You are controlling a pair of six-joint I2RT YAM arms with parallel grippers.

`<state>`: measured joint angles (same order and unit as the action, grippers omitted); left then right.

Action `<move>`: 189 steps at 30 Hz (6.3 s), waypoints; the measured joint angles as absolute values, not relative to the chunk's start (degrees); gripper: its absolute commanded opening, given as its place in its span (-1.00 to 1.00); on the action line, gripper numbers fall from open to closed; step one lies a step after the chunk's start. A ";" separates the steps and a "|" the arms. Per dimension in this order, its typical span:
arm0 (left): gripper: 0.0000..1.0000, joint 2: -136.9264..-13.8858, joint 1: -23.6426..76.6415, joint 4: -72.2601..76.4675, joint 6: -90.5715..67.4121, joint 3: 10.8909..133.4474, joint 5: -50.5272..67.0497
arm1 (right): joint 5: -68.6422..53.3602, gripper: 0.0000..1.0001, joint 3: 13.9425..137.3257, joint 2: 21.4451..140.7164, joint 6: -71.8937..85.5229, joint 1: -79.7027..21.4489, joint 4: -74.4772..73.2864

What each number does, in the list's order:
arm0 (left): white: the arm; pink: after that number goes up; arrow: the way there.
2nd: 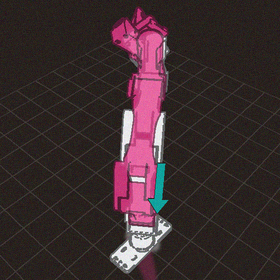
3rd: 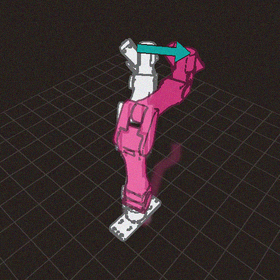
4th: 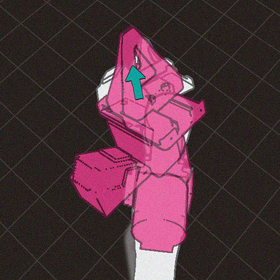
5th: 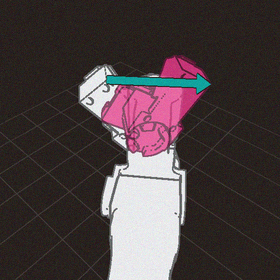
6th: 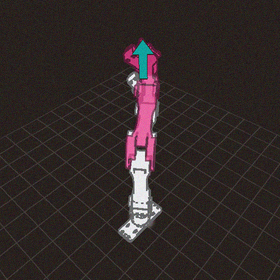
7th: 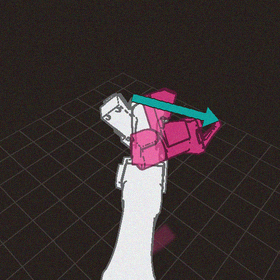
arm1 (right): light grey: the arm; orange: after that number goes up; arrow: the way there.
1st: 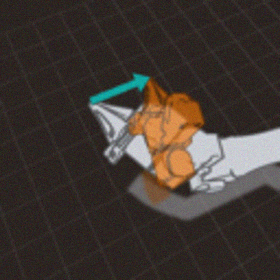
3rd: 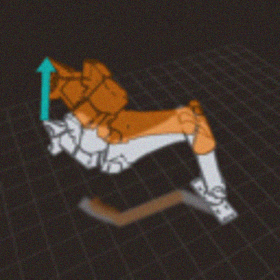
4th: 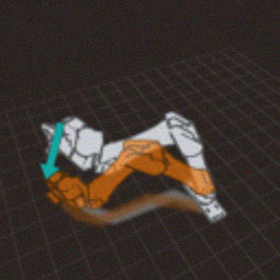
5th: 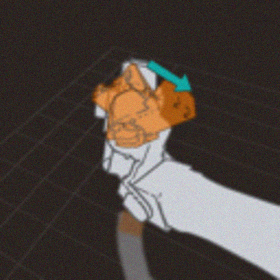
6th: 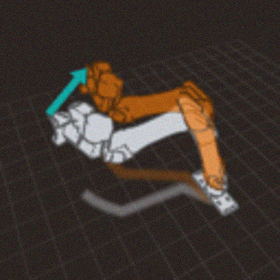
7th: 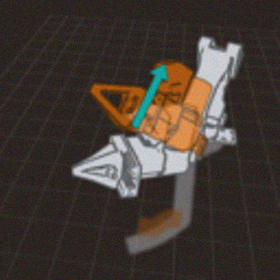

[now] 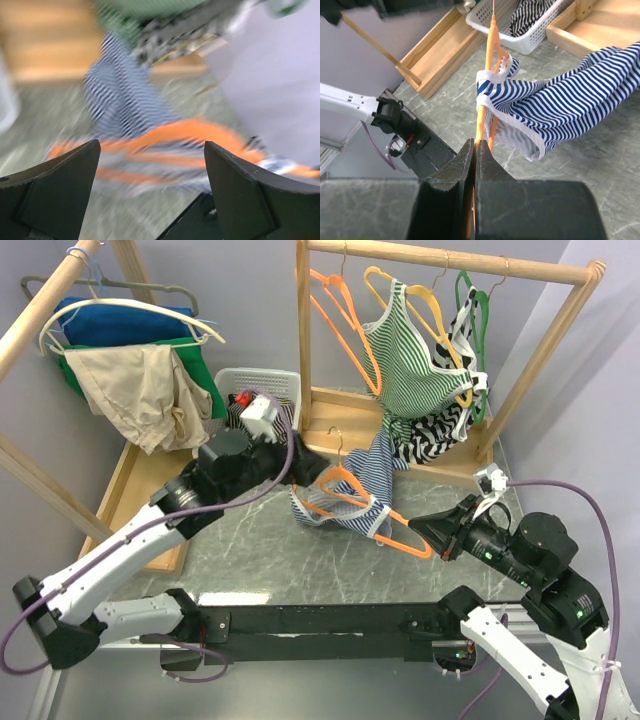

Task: Remove the tank top from the hanger

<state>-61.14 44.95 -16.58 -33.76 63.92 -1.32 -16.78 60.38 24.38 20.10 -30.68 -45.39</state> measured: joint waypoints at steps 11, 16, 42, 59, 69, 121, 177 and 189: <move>0.64 -74.17 49.95 -11.33 -29.15 74.17 0.14 | -18.57 -1.00 59.55 26.02 20.12 -30.68 -44.05; 0.23 -74.65 49.98 -11.77 -28.97 73.71 -1.15 | -18.70 -1.00 59.55 26.02 20.12 -30.68 -44.07; -0.98 -75.66 50.72 -14.48 -29.50 73.32 -4.47 | -13.41 0.24 63.20 27.51 22.06 -30.72 -45.15; -0.98 -80.73 52.84 -21.28 -28.10 80.60 -11.49 | -6.09 0.30 58.72 33.67 31.81 -31.55 -42.33; -0.98 -66.52 54.96 -21.58 -27.46 75.46 -9.43 | -6.66 0.22 58.81 43.13 34.11 -31.88 -35.94; -0.98 -83.40 55.66 -26.92 -27.62 86.46 -18.87 | -9.56 0.00 60.36 39.42 17.23 -37.36 -49.82; -0.97 -76.58 42.41 -17.39 -33.74 61.21 -19.03 | -13.17 -1.00 65.69 31.31 20.08 -37.67 -55.09; -0.98 -76.71 32.56 -18.55 -33.45 62.83 -15.75 | -14.02 -1.00 67.61 30.52 19.42 -37.67 -57.04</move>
<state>-76.71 32.56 -18.55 -33.45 62.83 -15.75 -14.02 67.61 30.52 19.42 -37.67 -57.04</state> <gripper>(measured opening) 0.024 0.027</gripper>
